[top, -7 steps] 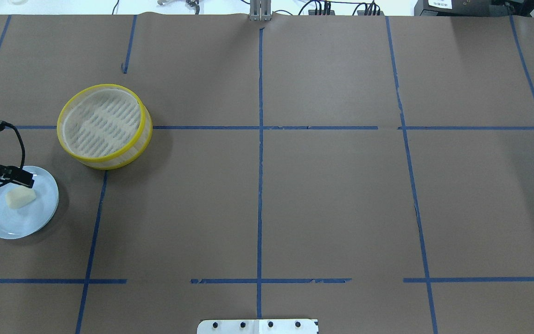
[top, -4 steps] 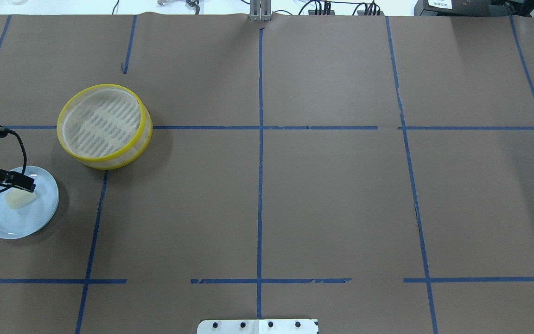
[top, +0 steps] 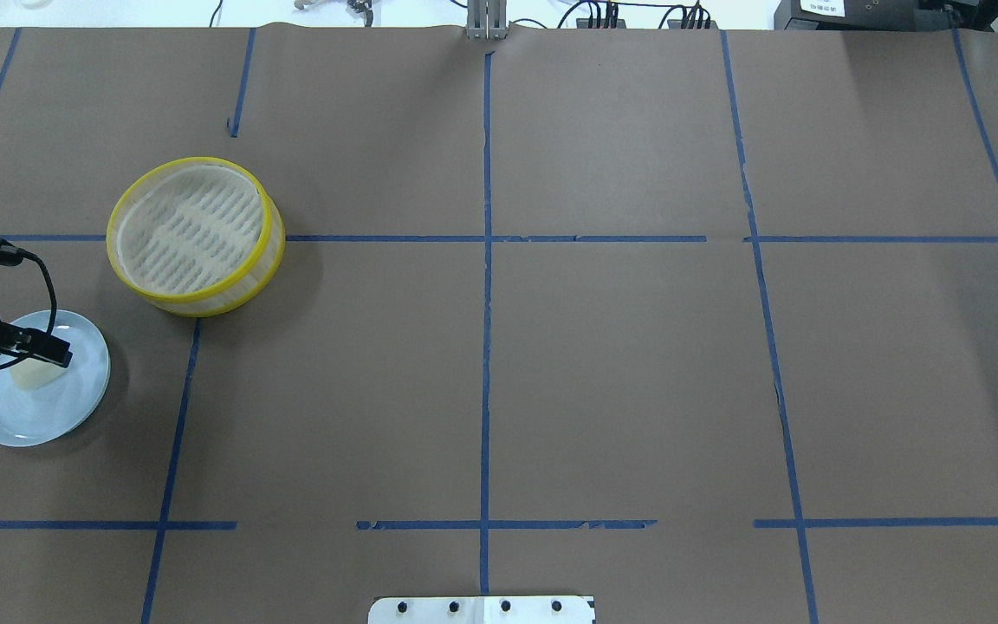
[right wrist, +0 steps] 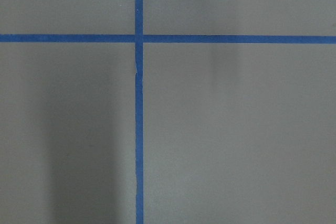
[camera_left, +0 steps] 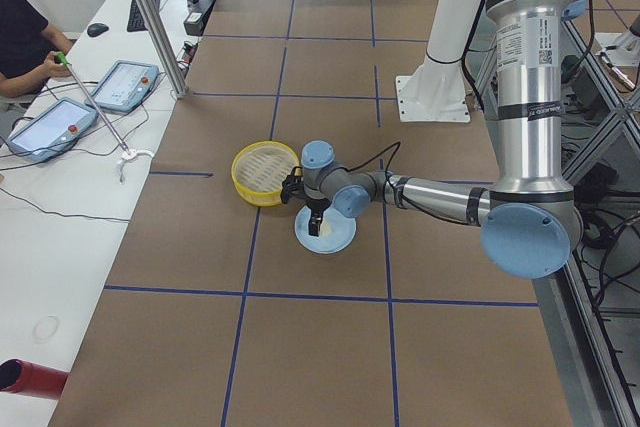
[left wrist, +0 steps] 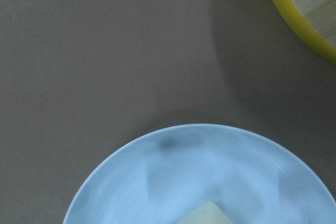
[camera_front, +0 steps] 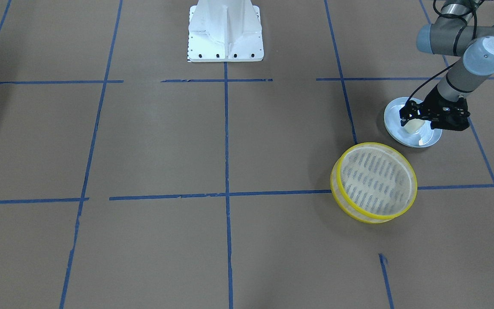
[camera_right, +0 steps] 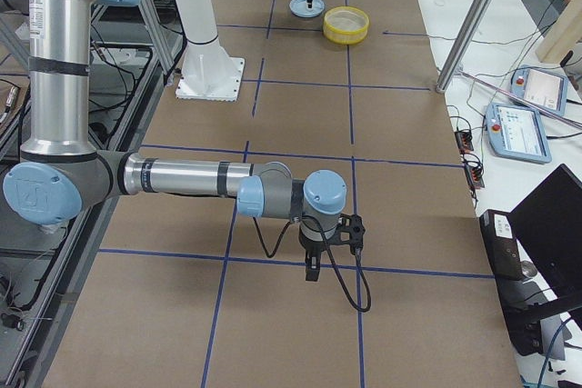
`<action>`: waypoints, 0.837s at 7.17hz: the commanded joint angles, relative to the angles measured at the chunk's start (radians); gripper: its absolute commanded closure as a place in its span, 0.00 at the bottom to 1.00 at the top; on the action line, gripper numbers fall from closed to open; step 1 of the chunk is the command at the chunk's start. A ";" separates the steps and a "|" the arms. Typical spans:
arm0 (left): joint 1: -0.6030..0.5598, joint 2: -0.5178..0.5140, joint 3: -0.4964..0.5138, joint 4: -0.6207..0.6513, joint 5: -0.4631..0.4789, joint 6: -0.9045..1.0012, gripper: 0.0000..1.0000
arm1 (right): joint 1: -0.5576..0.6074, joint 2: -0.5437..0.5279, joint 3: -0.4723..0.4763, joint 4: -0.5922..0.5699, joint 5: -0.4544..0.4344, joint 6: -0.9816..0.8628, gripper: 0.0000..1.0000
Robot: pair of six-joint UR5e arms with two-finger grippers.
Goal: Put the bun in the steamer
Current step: 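Close the left gripper on the white bun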
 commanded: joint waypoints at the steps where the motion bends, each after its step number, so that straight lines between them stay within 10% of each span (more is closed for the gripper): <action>1: 0.006 0.004 -0.001 0.001 -0.002 0.000 0.00 | -0.001 0.000 0.000 0.000 0.000 0.000 0.00; 6: 0.003 0.007 -0.007 0.001 -0.002 0.003 0.48 | -0.001 0.000 0.000 0.000 0.000 0.000 0.00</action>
